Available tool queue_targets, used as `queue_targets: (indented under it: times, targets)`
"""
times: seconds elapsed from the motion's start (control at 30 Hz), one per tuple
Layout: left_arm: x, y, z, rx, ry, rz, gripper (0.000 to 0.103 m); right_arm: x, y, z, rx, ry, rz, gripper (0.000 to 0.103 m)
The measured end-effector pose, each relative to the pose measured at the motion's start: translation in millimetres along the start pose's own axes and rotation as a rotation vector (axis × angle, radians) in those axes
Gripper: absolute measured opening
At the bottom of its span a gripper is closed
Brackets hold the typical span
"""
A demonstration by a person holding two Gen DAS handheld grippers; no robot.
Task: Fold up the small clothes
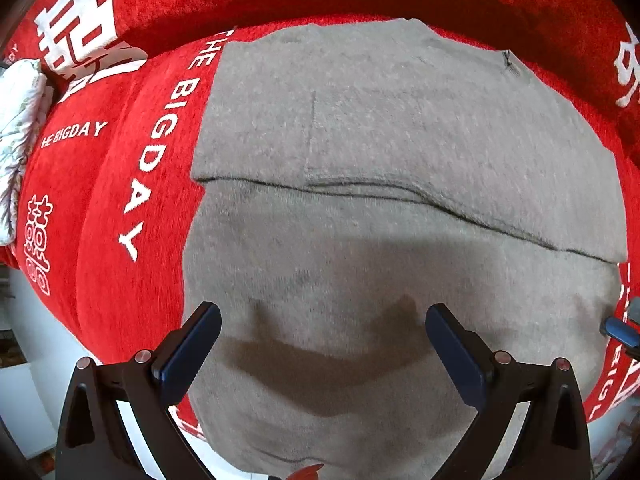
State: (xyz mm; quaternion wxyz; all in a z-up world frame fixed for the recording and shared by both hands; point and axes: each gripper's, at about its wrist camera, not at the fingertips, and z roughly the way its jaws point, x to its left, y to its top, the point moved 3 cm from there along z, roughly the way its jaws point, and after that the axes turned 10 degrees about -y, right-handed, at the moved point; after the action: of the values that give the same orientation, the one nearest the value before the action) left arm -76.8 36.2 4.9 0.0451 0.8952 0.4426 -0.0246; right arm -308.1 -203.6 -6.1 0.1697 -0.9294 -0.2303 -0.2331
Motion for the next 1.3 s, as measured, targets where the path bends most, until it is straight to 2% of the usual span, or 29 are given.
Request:
queue_targets:
  times: [0.17, 0.37, 0.47, 0.6, 0.77, 0.83, 0.97, 1.13, 1.3]
  targets:
    - [-1, -17, 3, 0.037, -0.02, -0.013, 0.103, -5, -21, -2, -0.004, 0.004, -0.025, 0.077]
    - [14, -48, 3, 0.063, -0.008, -0.031, 0.103, -16, -61, 3, 0.023, -0.027, -0.077, 0.078]
    - [23, -72, 10, 0.113, -0.055, -0.001, 0.103, -33, -85, 8, 0.038, -0.033, -0.051, 0.078]
    - [40, -98, 8, 0.117, -0.094, -0.019, 0.103, -55, -116, 17, 0.067, -0.019, -0.007, 0.078]
    - [65, -129, 5, 0.104, -0.14, -0.067, 0.103, -78, -155, 33, 0.092, -0.056, 0.01, 0.078]
    - [77, -143, 11, 0.113, -0.144, -0.078, 0.103, -88, -162, 39, 0.096, -0.068, 0.028, 0.078]
    - [95, -161, 31, 0.144, -0.172, -0.119, 0.103, -96, -173, 52, 0.1, -0.03, 0.059, 0.078]
    - [93, -173, 48, 0.158, -0.259, -0.174, 0.103, -91, -182, 66, 0.113, -0.01, 0.048, 0.079]
    - [90, -179, 50, 0.152, -0.311, -0.196, 0.103, -88, -188, 76, 0.122, 0.016, 0.068, 0.079]
